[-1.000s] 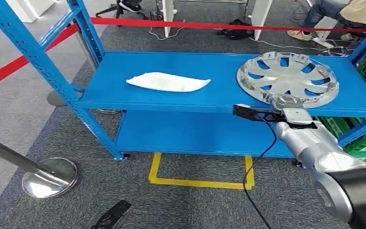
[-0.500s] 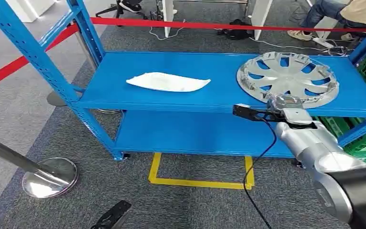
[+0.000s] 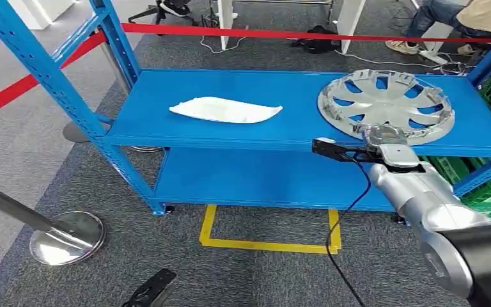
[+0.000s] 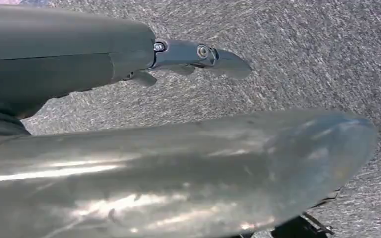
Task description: Take the parts from the cabinet and place them on the table.
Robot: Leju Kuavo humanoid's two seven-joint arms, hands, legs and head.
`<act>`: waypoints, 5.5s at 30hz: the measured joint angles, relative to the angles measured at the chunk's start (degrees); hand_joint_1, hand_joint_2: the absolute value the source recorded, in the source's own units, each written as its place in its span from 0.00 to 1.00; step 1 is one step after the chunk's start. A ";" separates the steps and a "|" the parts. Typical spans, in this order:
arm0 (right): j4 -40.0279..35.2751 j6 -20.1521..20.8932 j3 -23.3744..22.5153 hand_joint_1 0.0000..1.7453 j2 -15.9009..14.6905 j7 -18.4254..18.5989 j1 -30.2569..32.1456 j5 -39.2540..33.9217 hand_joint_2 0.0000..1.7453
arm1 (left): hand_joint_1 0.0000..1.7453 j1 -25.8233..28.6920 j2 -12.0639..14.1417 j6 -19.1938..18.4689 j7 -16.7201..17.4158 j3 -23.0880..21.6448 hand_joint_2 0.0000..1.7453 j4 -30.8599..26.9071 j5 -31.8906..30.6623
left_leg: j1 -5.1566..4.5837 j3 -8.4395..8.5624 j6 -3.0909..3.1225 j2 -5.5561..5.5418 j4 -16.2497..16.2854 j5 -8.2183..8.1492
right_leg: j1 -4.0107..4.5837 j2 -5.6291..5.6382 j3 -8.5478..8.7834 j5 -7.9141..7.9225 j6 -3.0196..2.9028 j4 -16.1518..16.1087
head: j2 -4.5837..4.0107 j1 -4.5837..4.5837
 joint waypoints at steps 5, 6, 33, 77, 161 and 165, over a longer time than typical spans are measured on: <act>-0.57 -3.48 0.00 0.00 0.06 -2.21 -0.13 0.28 1.00 | 0.00 -0.01 0.00 0.28 0.02 0.00 0.00 0.00 0.17 | 0.00 -0.01 0.00 0.00 0.00 0.00 | 0.00 -0.01 0.01 0.00 0.00 0.00 | 0.00 0.00; -0.63 -3.94 0.00 0.00 0.17 -2.60 -0.24 0.28 1.00 | 0.00 -0.02 0.00 0.35 0.02 0.00 0.00 0.00 0.17 | 0.00 -0.01 0.00 0.00 0.00 0.00 | 0.00 -0.01 0.01 0.00 0.00 0.00 | 0.00 0.00; -1.46 -4.70 0.02 0.00 2.03 -3.44 -0.86 0.20 1.00 | 0.00 -0.20 0.02 0.24 0.87 0.00 0.00 0.00 0.13 | -0.26 -0.13 0.34 -0.02 0.28 -0.15 | -0.27 -0.02 0.03 0.09 0.24 -0.05 | 0.00 0.00; -2.03 -4.33 0.07 0.00 2.34 -3.54 0.02 -0.11 1.00 | 0.00 -0.03 -0.20 0.07 0.15 0.00 0.00 -0.04 0.26 | 0.88 -3.73 0.09 -0.32 1.12 2.36 | -0.35 -0.21 2.54 -2.31 0.84 -0.68 | 0.00 -0.11; 0.90 3.56 -8.52 1.00 -3.85 5.09 2.99 -1.97 1.00 | 0.00 -0.08 0.46 0.44 0.79 -0.04 0.00 -0.04 0.09 | 1.02 -3.48 -0.04 -0.19 1.10 2.53 | -0.22 -0.12 2.58 -2.25 0.97 -0.51 | 0.00 -0.13; 0.90 3.47 -8.55 1.00 -3.85 4.78 3.03 -1.77 1.00 | 0.00 -0.09 0.48 0.44 0.79 -0.04 0.00 -0.04 0.09 | 1.02 -3.48 -0.04 -0.19 1.10 2.53 | -0.22 -0.12 2.58 -2.25 0.97 -0.51 | 0.00 -0.13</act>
